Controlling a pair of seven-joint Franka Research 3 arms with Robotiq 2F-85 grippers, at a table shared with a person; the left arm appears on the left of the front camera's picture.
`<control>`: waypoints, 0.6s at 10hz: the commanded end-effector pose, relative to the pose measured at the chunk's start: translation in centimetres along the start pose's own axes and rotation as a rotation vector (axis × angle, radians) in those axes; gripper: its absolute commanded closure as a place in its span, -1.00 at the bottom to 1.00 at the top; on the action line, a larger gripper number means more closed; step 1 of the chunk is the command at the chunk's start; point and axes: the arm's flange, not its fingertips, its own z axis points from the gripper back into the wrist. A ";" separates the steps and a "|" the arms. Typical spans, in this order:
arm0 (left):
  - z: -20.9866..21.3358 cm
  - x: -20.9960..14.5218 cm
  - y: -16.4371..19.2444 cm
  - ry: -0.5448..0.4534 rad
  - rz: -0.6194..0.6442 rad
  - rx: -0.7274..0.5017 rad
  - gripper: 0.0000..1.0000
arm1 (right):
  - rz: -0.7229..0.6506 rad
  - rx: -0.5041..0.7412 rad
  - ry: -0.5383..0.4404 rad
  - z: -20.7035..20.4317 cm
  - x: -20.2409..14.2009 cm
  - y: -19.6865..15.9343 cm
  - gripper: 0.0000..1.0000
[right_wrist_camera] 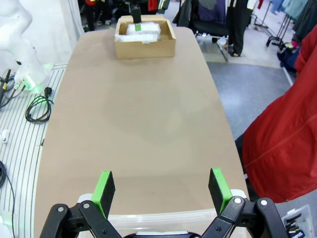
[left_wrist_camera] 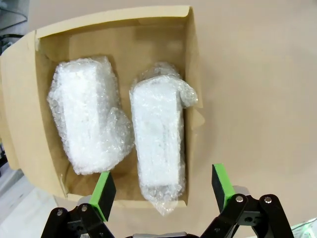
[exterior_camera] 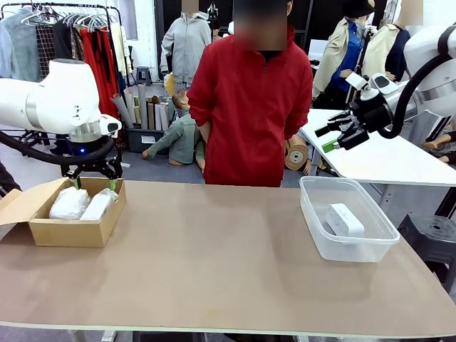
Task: Separate and place wrapped and unwrapped clocks.
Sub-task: If the picked Digital clock is wrapped, place it in the Package Box ; if not, place it in the Organizing box.
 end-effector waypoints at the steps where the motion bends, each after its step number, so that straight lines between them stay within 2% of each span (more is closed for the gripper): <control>1: 0.8 -0.1 -0.1 0.005 -0.020 -0.031 -1.00 | 0.013 -0.006 -0.003 0.1 0.2 0.1 -1.00; 6: 0.5 -0.1 -0.2 -0.001 -0.003 -0.008 -1.00 | 0.013 -0.006 -0.003 0.1 0.2 0.1 -1.00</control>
